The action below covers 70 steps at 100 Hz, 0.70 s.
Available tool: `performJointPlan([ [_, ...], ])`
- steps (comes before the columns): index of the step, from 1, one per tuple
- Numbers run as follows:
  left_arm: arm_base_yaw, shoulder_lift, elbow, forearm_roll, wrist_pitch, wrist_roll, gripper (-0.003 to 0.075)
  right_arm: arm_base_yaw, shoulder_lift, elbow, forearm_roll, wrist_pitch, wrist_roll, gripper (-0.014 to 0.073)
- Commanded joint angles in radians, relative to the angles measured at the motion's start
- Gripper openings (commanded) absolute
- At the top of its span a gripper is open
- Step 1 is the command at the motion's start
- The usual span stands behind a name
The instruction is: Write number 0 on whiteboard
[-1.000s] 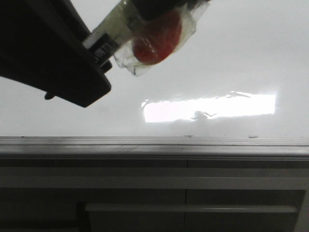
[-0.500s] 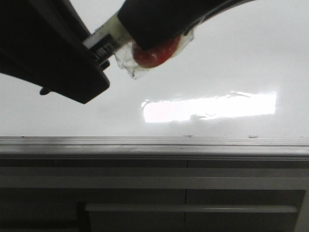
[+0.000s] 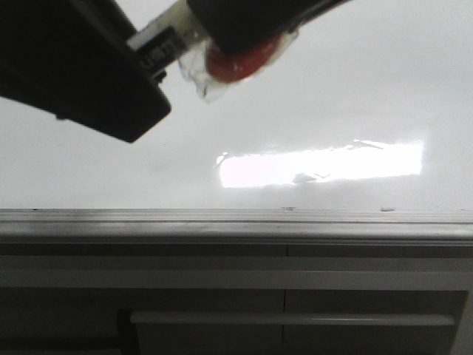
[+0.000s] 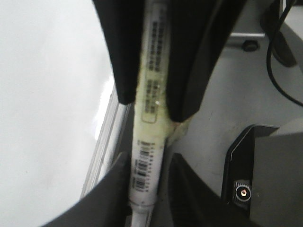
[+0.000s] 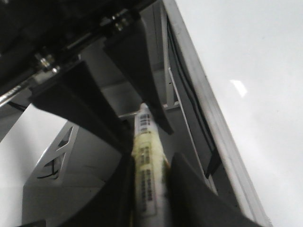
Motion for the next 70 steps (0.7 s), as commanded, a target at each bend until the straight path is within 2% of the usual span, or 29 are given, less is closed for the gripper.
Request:
performJointPlan([
  [1,-0.006,-0.059,-0.036,-0.039,-0.045,-0.064,0.0382,-0.040,-0.054,-0.009,0.014,-0.115,0.037,-0.0047],
  [8,-0.006,-0.104,-0.036,-0.039,-0.049,-0.083,0.0467,-0.072,-0.089,0.014,-0.008,-0.117,0.071,-0.0047],
  [21,-0.006,-0.209,-0.023,-0.039,-0.089,-0.101,0.0424,-0.131,-0.164,0.068,-0.075,-0.131,0.147,-0.0047],
  [33,0.007,-0.333,0.036,0.057,-0.179,-0.262,0.0328,-0.182,-0.252,0.099,-0.239,-0.139,0.320,-0.0046],
  [46,0.063,-0.468,0.138,0.269,-0.209,-0.620,0.0176,-0.218,-0.354,0.104,-0.544,-0.124,0.669,-0.0046],
  [50,0.078,-0.500,0.167,0.311,-0.209,-0.684,0.0130,-0.221,-0.375,0.104,-0.610,-0.111,0.755,-0.0046],
  [53,0.090,-0.529,0.189,0.337,-0.209,-0.718,0.0090,-0.221,-0.382,0.104,-0.659,-0.097,0.788,-0.0046],
  [60,0.118,-0.574,0.237,0.371,-0.229,-0.757,-0.0016,-0.221,-0.384,0.104,-0.679,-0.088,0.805,-0.0046],
  [70,0.150,-0.608,0.290,0.374,-0.330,-0.765,-0.0020,-0.221,-0.350,0.104,-0.664,-0.130,0.805,-0.0046],
])
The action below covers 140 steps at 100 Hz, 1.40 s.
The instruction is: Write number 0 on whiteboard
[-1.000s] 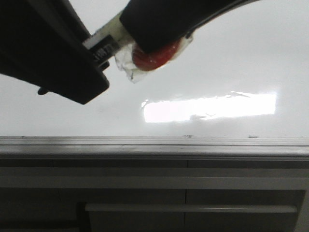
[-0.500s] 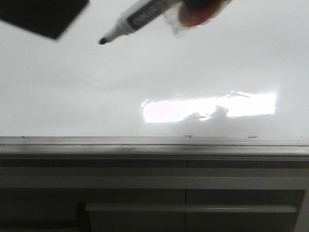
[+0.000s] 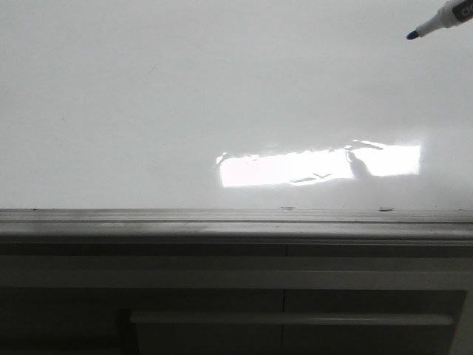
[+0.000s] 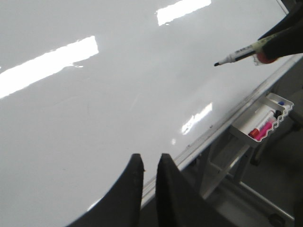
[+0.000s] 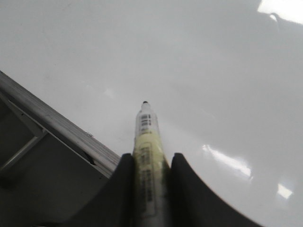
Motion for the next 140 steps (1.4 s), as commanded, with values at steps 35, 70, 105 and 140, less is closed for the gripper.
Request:
performJointPlan([
  [35,0.039,-0.023,0.023,0.025,-0.265,-0.083,-0.0020,0.015,0.174,-0.032,0.032,-0.321,0.042,-0.0046],
  [70,0.039,-0.023,0.023,0.074,-0.203,-0.192,-0.0020,0.094,0.278,-0.048,-0.017,-0.431,0.042,-0.0044],
  [105,0.039,-0.023,0.023,0.074,-0.204,-0.193,-0.0020,0.092,0.352,-0.109,-0.054,-0.416,0.042,-0.0044],
  [140,0.039,-0.023,0.023,0.074,-0.204,-0.193,-0.0020,0.066,0.386,-0.109,-0.080,-0.448,0.042,-0.0044],
])
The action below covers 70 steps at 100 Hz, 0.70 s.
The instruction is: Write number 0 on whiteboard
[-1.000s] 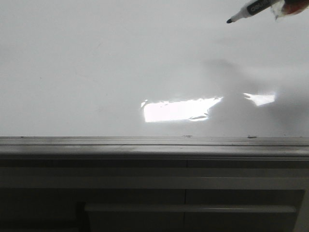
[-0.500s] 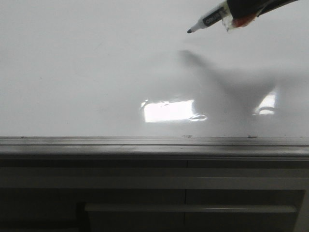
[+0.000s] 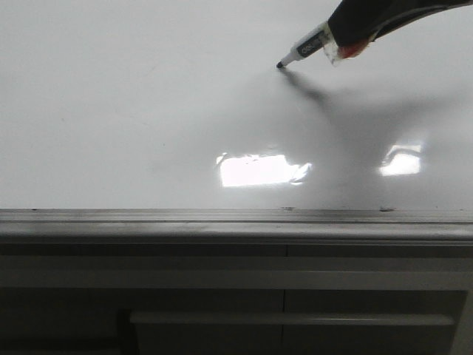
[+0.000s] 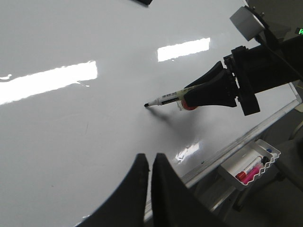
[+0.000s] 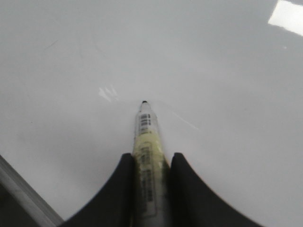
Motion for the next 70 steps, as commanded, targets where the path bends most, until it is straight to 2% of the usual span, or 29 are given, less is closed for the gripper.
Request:
performJointPlan([
  [1,0.003,0.003,-0.028,0.012,-0.064,-0.010,-0.0020,-0.019,-0.013,-0.035,-0.015,-0.096,0.002,-0.0044],
  [31,0.003,0.003,-0.028,0.012,-0.064,-0.010,-0.0020,-0.019,0.010,-0.035,-0.015,-0.087,0.002,-0.0044],
  [70,0.003,0.003,-0.028,0.012,-0.064,-0.010,-0.0020,0.041,0.017,-0.035,-0.015,0.047,0.002,-0.0046],
])
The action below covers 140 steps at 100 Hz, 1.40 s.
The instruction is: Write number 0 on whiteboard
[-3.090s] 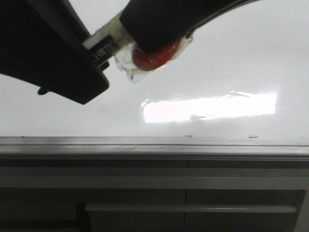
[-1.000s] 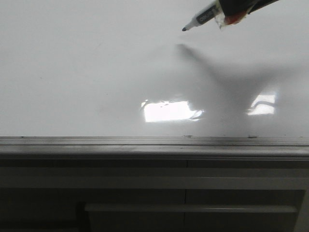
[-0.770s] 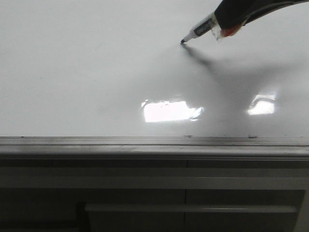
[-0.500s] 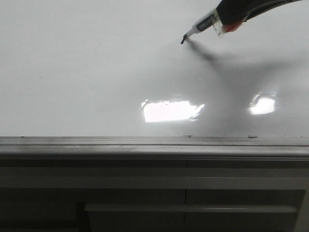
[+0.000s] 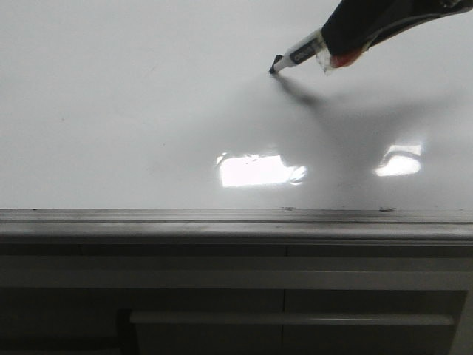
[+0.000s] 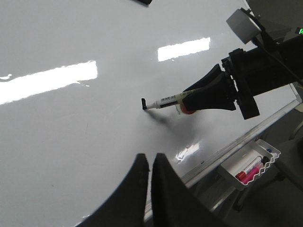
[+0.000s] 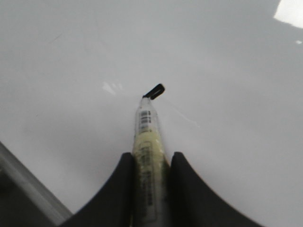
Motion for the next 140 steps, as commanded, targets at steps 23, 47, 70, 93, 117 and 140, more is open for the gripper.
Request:
performJointPlan([
  [23,0.003,0.003,-0.028,0.012,-0.065,-0.008,-0.0020,0.039,-0.003,-0.028,-0.013,0.130,0.015,-0.0046],
  [47,0.003,0.003,-0.028,0.012,-0.065,-0.008,-0.0020,0.037,-0.029,-0.028,-0.108,0.214,0.147,-0.0046],
  [70,0.003,0.003,-0.028,0.008,-0.065,-0.008,-0.0020,0.037,-0.086,-0.028,-0.316,0.281,0.310,-0.0046],
  [93,0.003,0.003,-0.028,0.008,-0.065,-0.008,-0.0020,0.037,-0.100,-0.030,-0.480,0.276,0.453,-0.0046],
  [117,0.003,0.003,-0.028,-0.003,-0.065,-0.008,-0.0020,0.037,-0.086,-0.075,-0.521,0.234,0.485,-0.0046],
  [140,0.003,0.003,-0.028,-0.012,-0.065,-0.008,-0.0020,0.039,-0.012,-0.137,-0.521,0.219,0.485,-0.0046],
])
